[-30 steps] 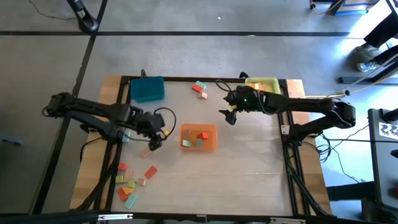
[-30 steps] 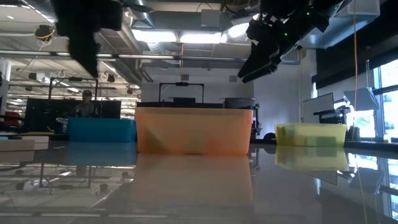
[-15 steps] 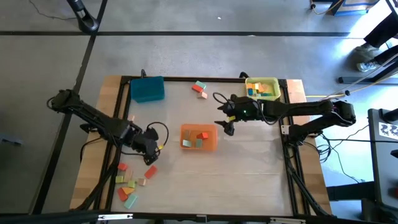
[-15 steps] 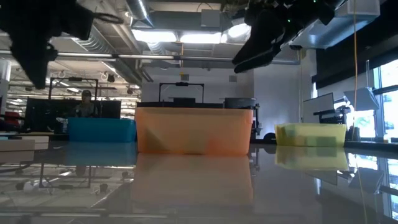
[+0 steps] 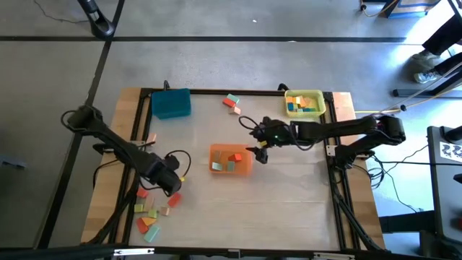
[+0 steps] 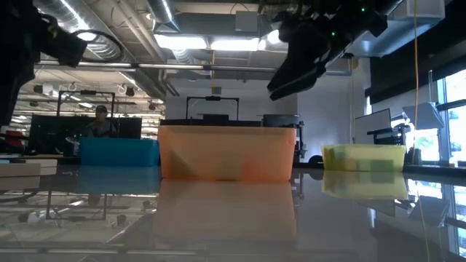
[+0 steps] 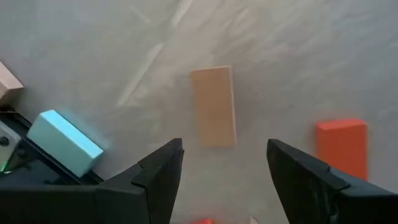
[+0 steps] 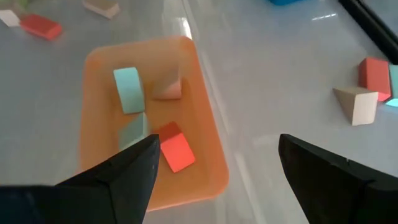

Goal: Sort blocks by size
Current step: Put the brown rectangular block into the blue bin

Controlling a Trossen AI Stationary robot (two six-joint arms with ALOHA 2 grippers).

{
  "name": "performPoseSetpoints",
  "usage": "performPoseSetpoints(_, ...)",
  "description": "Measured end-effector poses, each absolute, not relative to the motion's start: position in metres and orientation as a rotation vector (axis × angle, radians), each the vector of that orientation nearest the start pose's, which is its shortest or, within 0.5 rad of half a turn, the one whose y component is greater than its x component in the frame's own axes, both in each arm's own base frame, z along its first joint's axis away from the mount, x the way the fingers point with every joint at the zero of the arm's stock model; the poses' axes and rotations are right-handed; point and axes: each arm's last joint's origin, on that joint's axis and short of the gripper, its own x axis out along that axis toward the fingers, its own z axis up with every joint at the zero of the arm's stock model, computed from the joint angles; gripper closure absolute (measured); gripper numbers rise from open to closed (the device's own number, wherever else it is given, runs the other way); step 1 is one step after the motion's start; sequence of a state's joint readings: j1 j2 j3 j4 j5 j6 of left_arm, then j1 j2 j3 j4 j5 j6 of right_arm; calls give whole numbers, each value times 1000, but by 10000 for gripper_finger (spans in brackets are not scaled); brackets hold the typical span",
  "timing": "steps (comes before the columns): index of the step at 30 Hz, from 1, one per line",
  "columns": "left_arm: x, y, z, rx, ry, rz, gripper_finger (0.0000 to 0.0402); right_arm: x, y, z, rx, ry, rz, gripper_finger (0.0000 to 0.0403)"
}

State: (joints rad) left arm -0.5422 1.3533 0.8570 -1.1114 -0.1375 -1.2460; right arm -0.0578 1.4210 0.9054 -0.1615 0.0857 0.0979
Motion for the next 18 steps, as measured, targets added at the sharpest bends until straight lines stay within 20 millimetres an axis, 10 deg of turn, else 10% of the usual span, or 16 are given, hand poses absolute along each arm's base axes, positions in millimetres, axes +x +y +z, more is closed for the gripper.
performPoseSetpoints(18,176,-89,147,-450,1398,601,180,304,-20,222,84,713,-174,77)
